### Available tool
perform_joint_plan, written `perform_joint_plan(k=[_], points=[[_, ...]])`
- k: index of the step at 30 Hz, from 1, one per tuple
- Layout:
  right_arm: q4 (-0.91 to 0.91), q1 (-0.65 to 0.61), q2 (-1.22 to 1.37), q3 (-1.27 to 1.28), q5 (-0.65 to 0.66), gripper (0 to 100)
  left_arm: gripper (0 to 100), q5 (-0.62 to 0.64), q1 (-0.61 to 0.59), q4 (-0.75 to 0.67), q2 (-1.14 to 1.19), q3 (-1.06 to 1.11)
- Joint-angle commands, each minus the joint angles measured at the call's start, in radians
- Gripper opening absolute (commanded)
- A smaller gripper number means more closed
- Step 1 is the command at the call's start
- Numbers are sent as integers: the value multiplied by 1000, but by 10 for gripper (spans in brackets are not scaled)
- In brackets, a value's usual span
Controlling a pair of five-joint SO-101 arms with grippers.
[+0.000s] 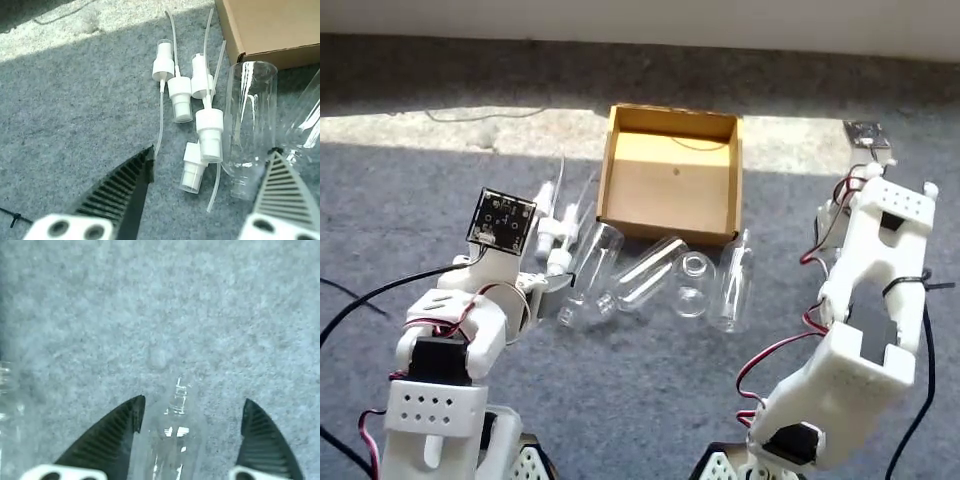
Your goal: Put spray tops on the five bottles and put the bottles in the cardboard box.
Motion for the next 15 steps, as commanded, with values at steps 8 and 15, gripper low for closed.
perform_joint_plan(k=[8, 15], points=[[131, 12, -5, -50, -12, 342, 319, 6, -13, -3, -12, -4], [42, 10, -8, 73, 26, 342, 319, 6, -13, -3, -12, -4]])
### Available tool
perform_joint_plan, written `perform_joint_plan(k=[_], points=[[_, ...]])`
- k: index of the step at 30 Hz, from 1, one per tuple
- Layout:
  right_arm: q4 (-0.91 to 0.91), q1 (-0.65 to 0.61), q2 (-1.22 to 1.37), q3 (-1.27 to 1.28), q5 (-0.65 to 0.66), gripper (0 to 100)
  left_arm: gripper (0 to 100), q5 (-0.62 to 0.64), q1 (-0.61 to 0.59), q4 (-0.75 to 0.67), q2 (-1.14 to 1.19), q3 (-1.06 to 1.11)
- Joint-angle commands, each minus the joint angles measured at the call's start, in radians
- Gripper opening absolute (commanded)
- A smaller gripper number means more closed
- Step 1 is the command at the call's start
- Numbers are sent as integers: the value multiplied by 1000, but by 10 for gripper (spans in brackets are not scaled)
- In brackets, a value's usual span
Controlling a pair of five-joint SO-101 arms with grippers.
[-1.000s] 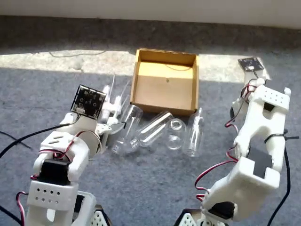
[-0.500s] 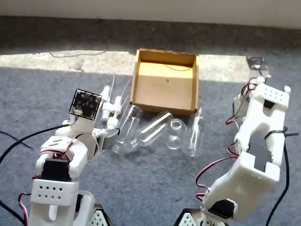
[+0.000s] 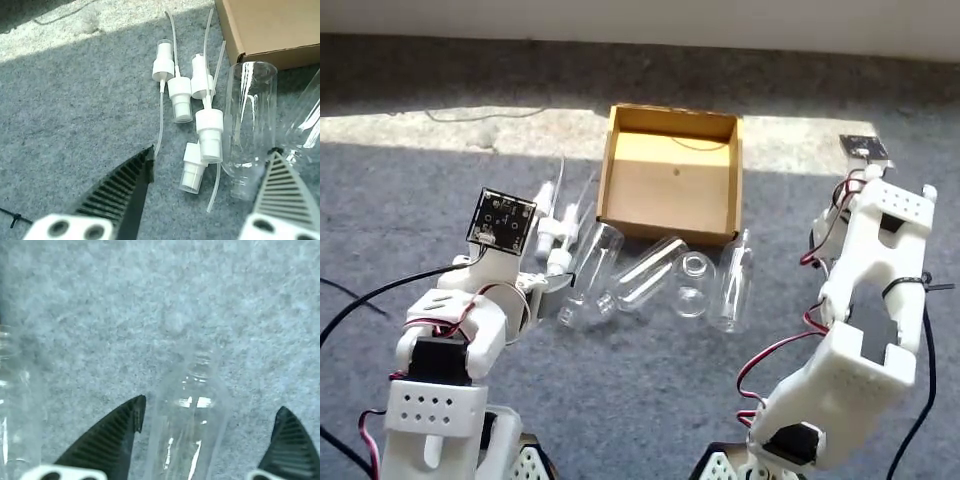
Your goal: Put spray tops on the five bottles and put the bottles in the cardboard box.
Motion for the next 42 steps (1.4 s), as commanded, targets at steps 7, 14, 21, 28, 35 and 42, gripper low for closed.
perform_joint_plan(k=[7, 14, 21, 28, 35, 42], points=[[-145, 7, -10, 114, 34, 342, 319, 6, -12, -3, -12, -2], [-185, 5, -8, 119, 40, 263, 319, 6, -12, -3, -12, -2], [-179, 8, -7, 120, 35, 177, 319, 9, -13, -3, -12, -2], [-156, 13, -7, 120, 34, 33, 319, 9, -13, -2, -12, -4], [-156, 13, -19, 113, 2, 4, 319, 5, -71, -9, 2, -50], [-156, -1, -111, 117, -11, 4, 316, -52, -246, 18, 358, -298]])
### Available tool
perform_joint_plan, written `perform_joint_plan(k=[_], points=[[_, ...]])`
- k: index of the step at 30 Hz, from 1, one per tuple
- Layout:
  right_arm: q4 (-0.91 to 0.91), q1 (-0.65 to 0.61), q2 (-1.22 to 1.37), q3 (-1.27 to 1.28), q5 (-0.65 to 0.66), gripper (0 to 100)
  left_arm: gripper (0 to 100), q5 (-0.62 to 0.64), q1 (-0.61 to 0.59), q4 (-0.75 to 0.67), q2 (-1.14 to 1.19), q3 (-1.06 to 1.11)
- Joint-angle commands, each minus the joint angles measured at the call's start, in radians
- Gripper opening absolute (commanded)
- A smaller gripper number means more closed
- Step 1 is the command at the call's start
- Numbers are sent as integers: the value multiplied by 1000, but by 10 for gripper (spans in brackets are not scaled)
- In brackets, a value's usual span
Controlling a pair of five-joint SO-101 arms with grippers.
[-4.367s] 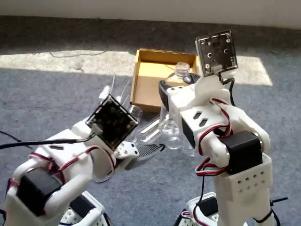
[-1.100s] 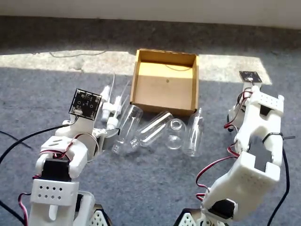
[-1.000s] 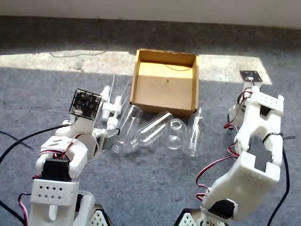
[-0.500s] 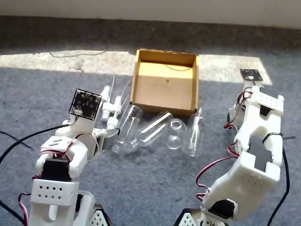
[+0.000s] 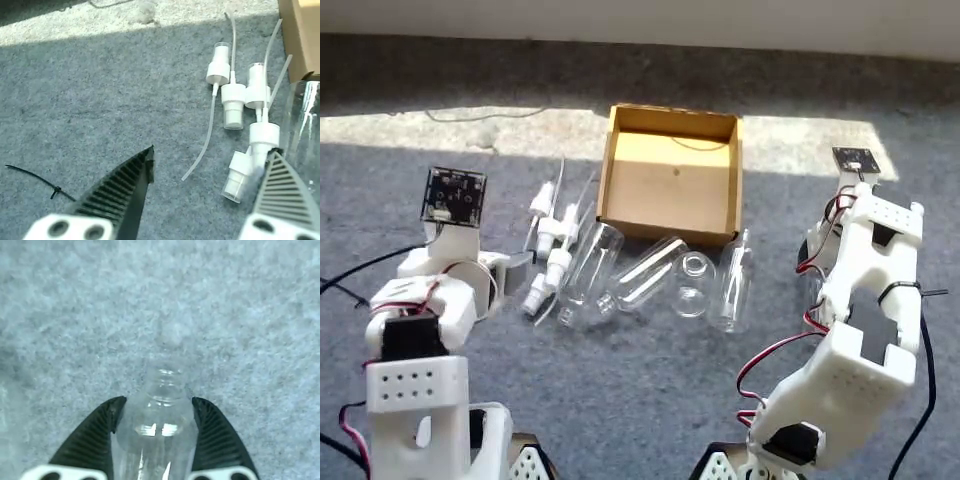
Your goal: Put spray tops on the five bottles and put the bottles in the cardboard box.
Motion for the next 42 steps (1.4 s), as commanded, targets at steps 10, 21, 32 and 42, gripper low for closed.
perform_joint_plan(k=[10, 21, 32, 42], points=[[35, -130, -576, 216, 18, 4, 259, -55, -42, 75, 874, -723], [-59, -142, -909, 516, 55, 4, 256, -43, 108, 75, 1503, -1271], [-58, -142, -928, 535, 97, 4, 250, -11, 111, 135, 1905, -1624], [-58, -142, -929, 535, 97, 4, 88, -11, 107, 212, 1951, -1681]])
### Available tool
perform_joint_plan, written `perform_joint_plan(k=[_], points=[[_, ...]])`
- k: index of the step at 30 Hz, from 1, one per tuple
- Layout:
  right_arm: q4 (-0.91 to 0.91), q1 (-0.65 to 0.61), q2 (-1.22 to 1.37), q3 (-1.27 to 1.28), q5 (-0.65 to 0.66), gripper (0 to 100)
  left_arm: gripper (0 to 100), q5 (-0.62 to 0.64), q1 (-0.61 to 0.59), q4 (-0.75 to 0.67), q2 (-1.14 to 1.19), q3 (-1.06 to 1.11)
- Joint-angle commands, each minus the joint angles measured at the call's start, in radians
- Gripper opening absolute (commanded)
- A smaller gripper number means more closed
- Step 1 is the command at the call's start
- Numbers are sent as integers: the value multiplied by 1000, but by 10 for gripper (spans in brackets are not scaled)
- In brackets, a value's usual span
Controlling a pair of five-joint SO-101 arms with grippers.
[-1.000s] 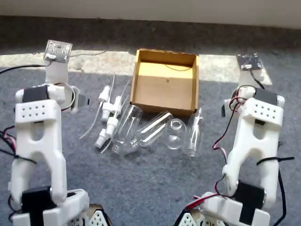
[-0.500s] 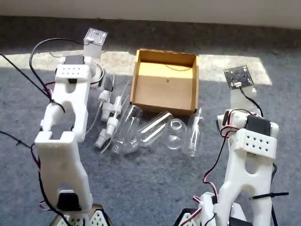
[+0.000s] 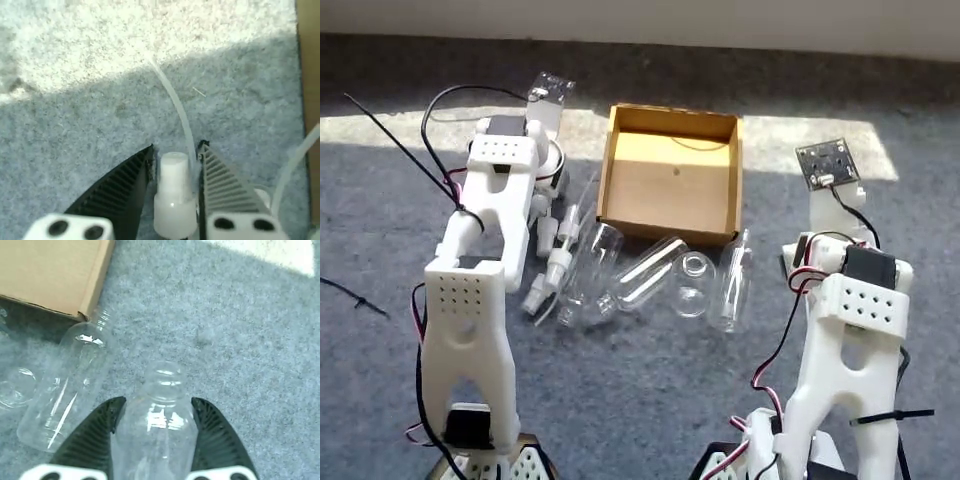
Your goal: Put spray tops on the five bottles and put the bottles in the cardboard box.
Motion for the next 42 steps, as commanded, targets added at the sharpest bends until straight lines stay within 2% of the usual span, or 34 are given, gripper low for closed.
perform_joint_plan(k=[1, 6, 16, 21, 27, 30, 35, 42], points=[[-15, -5, -36, -8, 14, 4, 72, 0, -2, 12, -10, -31], [-13, -5, -36, -8, 14, 4, 50, 2, -2, 28, -15, -42], [-12, -5, -41, -8, 14, 4, 55, 3, 2, 281, -99, -317], [24, -5, -45, -8, 15, 4, 138, 3, -24, 282, 8, -328], [42, -5, -45, -12, 15, 4, 127, -2, -61, 281, 117, -331], [42, -5, -45, -12, 15, 4, 130, -2, -64, 284, 94, -338], [44, -5, -45, -10, 17, 4, 214, -2, -62, 316, 21, -423], [44, -5, -45, -8, 55, 4, 213, -15, -74, 428, -31, -559]])
